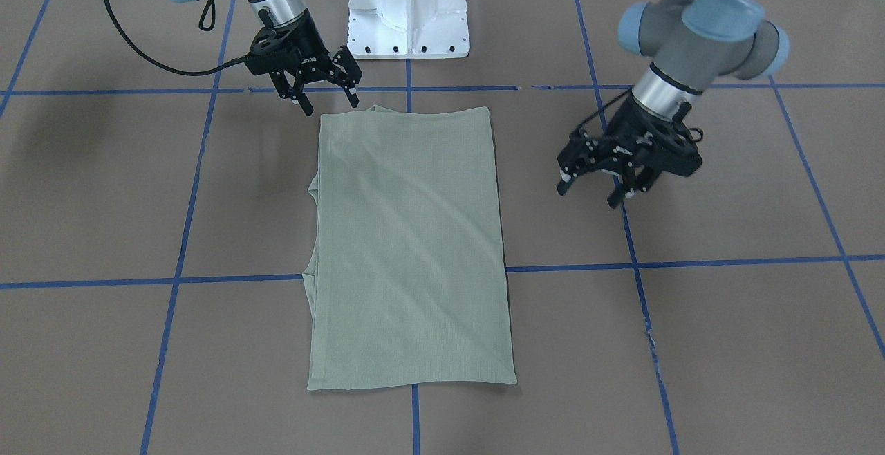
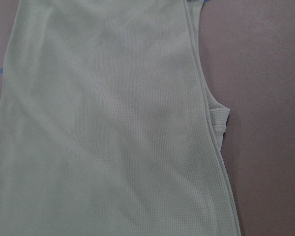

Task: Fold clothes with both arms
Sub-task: 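Lower both grippers to the shirt edge nearest the robot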

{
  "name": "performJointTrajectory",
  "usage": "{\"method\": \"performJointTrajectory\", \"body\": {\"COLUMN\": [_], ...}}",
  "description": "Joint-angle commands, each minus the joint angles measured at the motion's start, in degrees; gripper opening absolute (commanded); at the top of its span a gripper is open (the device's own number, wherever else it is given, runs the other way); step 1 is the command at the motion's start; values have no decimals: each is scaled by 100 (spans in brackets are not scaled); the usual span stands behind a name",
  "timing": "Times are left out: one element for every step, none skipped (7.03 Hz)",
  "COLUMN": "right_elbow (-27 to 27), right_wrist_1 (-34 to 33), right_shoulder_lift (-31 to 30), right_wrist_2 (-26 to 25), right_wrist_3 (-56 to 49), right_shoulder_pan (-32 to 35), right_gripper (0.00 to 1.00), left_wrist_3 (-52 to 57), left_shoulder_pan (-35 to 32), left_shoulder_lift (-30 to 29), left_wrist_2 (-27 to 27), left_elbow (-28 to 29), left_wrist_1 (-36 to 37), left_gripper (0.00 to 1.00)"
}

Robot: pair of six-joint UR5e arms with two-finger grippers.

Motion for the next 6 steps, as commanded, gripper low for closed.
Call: {"method": "performJointTrajectory", "body": {"right_elbow": [8, 8, -1, -1, -1, -1], "right_wrist_1": [215, 206, 206, 206, 206, 206], "right_shoulder_lift": [-88, -61, -44, -43, -43, -43], "right_wrist_2": [-192, -253, -297, -324, -324, -333], "right_wrist_3": [671, 673, 690, 690, 690, 690], "right_shoulder_pan": [-2, -2, -2, -2, 7, 7], "right_gripper": [100, 100, 100, 100, 100, 100], "left_wrist_3": [-2025, -2634, -3328, -3683, -3747, -3748], "left_shoulder_pan": [1273, 1994, 2245, 2482, 2580, 2703], "left_shoulder_lift": [441, 442, 398, 337, 267, 144], "left_wrist_2": [878, 1617, 1911, 1931, 1966, 2167], "left_elbow": [-1009, -914, -782, -625, -458, -308], "left_wrist_1": [241, 250, 232, 223, 215, 206], "left_gripper": [100, 97, 81, 76, 76, 76]}}
